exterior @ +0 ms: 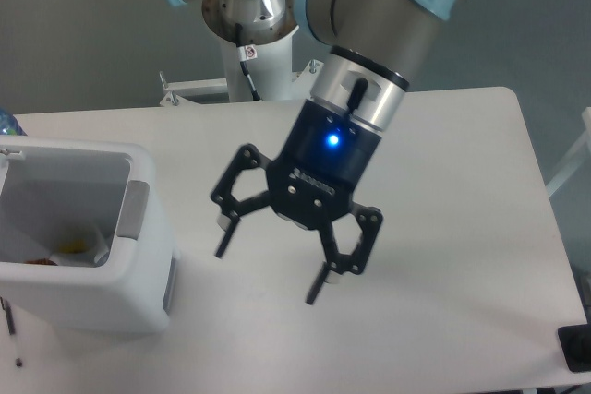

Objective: Place the trash in the trash can

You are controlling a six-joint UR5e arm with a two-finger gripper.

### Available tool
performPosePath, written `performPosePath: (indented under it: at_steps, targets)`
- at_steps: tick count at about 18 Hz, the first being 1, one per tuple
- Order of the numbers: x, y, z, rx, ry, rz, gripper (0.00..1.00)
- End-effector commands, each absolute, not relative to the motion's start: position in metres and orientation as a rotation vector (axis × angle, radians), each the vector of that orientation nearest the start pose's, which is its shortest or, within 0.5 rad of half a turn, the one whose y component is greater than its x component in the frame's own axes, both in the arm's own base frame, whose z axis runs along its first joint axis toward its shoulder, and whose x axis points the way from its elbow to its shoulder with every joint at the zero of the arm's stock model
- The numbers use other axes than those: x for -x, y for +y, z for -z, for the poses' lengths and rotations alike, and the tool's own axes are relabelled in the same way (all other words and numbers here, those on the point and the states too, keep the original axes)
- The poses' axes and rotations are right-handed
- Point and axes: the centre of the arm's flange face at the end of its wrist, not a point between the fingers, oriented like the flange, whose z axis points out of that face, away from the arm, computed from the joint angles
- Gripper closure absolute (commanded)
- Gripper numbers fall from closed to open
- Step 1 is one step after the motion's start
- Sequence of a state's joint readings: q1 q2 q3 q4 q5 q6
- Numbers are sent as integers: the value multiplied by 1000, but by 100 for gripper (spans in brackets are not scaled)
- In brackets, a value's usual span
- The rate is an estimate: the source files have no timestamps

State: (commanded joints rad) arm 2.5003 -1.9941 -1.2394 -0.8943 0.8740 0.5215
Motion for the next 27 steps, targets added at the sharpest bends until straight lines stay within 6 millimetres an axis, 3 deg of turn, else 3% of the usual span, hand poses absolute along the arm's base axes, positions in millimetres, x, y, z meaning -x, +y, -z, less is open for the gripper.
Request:
performPosePath:
  at_steps: [2,4,8,11,15,18,21,23,25,27]
  targets:
    - [447,567,-481,2328,-238,117,0]
    - [471,543,-457,2442,-277,55,0]
    - [499,506,-420,2728,-144,-19,0]
    - [506,492,-400,2872,-2,-64,0]
    - [505,486,-367,2946,159,-69,0]
    - [505,478,-358,3001,305,-102,0]
    - [501,475,-352,3008,321,-89,0]
    - [502,478,-347,3004,326,-86,0]
    - [513,494,-325,2992,394,-124,0]
    - [509,498,-325,3027,425,-173,0]
